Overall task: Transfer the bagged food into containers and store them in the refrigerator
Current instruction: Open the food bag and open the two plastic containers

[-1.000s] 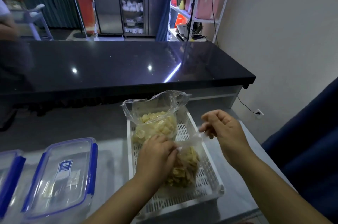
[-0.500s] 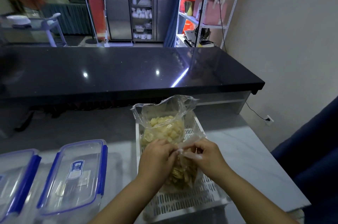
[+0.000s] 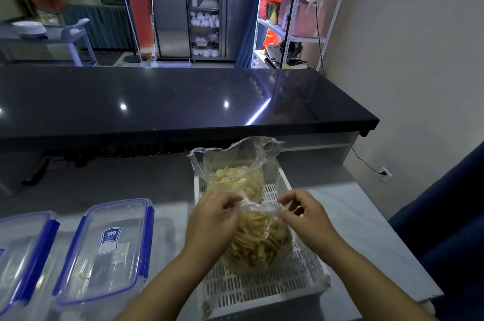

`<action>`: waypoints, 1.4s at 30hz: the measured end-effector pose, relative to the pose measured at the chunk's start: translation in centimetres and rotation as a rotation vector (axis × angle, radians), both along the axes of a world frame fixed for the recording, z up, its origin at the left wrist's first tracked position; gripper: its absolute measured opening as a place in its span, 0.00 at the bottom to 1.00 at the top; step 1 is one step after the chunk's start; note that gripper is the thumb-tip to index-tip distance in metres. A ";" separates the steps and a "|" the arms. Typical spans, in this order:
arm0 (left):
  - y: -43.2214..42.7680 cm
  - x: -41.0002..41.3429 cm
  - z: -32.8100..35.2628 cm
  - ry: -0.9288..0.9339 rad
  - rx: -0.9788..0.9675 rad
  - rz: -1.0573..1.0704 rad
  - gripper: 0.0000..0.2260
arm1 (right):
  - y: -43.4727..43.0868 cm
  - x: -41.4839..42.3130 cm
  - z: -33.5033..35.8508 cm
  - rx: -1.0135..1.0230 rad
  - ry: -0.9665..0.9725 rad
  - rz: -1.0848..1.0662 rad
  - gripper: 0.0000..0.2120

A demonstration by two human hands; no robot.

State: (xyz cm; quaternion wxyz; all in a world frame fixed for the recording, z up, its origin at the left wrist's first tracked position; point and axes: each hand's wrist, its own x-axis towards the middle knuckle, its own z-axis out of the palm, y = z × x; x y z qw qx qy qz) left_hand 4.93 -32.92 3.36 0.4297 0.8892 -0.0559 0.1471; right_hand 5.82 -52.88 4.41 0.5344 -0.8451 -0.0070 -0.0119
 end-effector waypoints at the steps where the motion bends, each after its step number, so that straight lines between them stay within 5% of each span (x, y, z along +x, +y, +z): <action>1: -0.4 0.2 0.3 0.001 0.016 -0.021 0.08 | 0.3 0.0 0.1 -0.011 -0.012 0.035 0.10; 4: -1.4 0.7 1.1 -0.005 0.170 -0.058 0.06 | 1.4 0.0 0.6 -0.094 -0.054 0.169 0.14; 7: -1.1 0.9 1.5 -0.026 0.211 -0.028 0.02 | 1.7 0.1 0.6 -0.190 -0.137 0.157 0.06; 16: 1.5 0.4 2.7 -0.089 -0.009 0.162 0.05 | 0.2 0.2 2.8 0.395 -0.003 -0.012 0.07; 20: 1.0 0.0 3.6 -0.396 0.042 0.097 0.03 | 0.4 0.3 4.1 0.437 -0.086 0.005 0.08; 23: -0.3 -0.6 3.8 -0.700 0.319 -0.228 0.04 | 0.8 0.2 4.7 0.398 -0.117 0.067 0.08; 26: -1.1 -0.5 4.0 -0.605 0.778 -0.373 0.08 | 1.1 0.2 5.1 0.382 -0.116 0.137 0.08; 28: -0.5 -0.3 4.6 -0.473 0.921 -0.329 0.14 | 1.2 0.2 5.2 0.216 -0.164 0.162 0.07; 31: 0.8 0.1 5.1 -0.363 1.003 -0.298 0.25 | 0.9 0.1 5.0 -0.376 -0.421 0.199 0.06; 34: 1.3 0.1 5.1 -0.300 1.011 -0.232 0.25 | 1.1 -0.3 4.7 -0.819 -0.598 0.212 0.05; 42: 1.5 -0.6 4.9 -0.055 0.931 -0.054 0.08 | 1.5 0.1 4.7 -1.176 -0.556 0.265 0.13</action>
